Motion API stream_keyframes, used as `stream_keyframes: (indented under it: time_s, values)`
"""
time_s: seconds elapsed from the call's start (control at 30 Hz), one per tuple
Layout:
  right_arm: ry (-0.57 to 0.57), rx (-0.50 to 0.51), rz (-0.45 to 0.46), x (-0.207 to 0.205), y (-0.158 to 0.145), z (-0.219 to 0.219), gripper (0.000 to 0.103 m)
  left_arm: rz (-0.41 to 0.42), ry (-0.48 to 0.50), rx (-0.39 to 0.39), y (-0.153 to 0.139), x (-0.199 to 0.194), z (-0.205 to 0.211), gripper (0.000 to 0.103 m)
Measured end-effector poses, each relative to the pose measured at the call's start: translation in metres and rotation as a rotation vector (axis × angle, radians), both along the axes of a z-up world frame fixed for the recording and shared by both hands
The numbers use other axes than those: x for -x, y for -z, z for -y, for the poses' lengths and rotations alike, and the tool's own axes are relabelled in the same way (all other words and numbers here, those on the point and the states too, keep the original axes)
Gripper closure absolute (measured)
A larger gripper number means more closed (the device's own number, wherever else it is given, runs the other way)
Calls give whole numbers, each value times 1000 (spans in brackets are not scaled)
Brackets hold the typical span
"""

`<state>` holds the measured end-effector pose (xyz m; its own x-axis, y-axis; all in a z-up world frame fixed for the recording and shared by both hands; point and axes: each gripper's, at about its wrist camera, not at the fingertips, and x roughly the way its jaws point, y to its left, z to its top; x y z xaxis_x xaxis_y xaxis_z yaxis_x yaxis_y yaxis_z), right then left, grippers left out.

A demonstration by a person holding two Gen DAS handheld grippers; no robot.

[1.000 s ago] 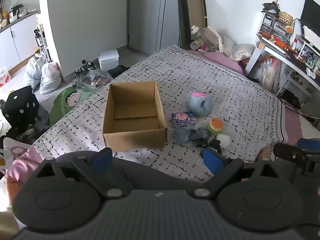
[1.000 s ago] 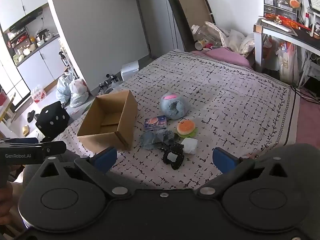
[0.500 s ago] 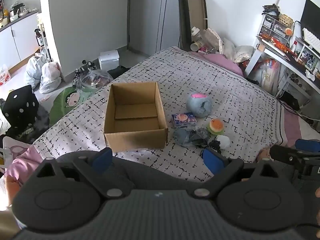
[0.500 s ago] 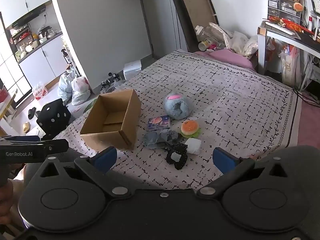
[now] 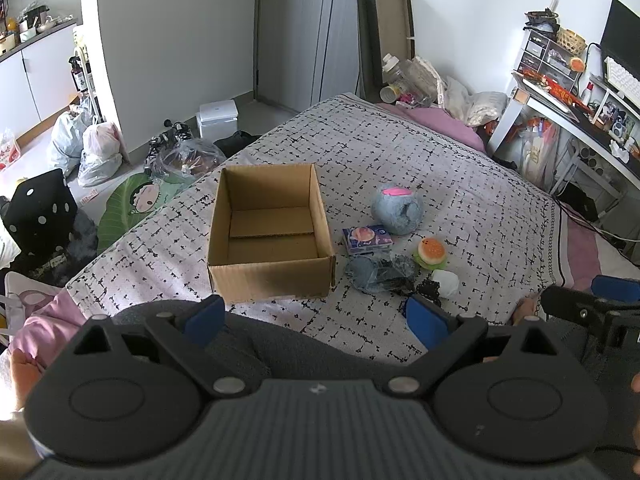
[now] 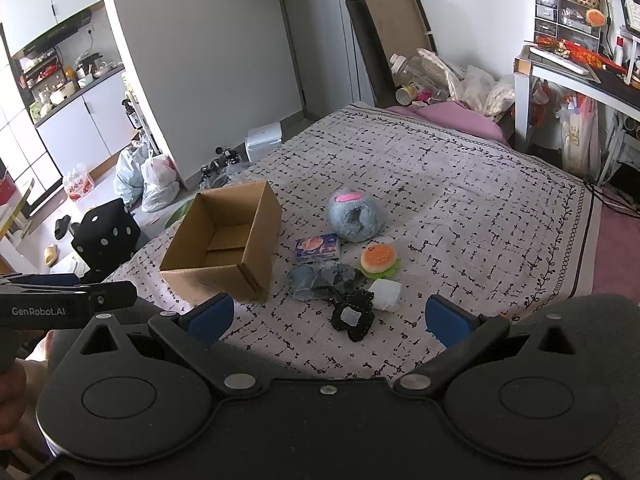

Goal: Organize soft objects

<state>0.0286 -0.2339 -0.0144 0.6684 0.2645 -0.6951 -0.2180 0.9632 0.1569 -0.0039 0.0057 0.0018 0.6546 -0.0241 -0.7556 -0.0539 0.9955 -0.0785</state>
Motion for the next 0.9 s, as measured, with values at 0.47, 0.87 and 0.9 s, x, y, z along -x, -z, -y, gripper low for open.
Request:
stream_keyframes:
  time_s: [0.47, 0.87, 0.9]
  values:
    - [1, 3, 6, 1, -2, 1, 0, 1, 2, 0, -1, 0, 1, 6]
    - [4, 4, 8, 1, -4, 3, 0, 1, 3, -1, -1, 1, 4, 6]
    - [5, 4, 7, 1, -4, 3, 0, 1, 3, 0, -1, 1, 4, 6]
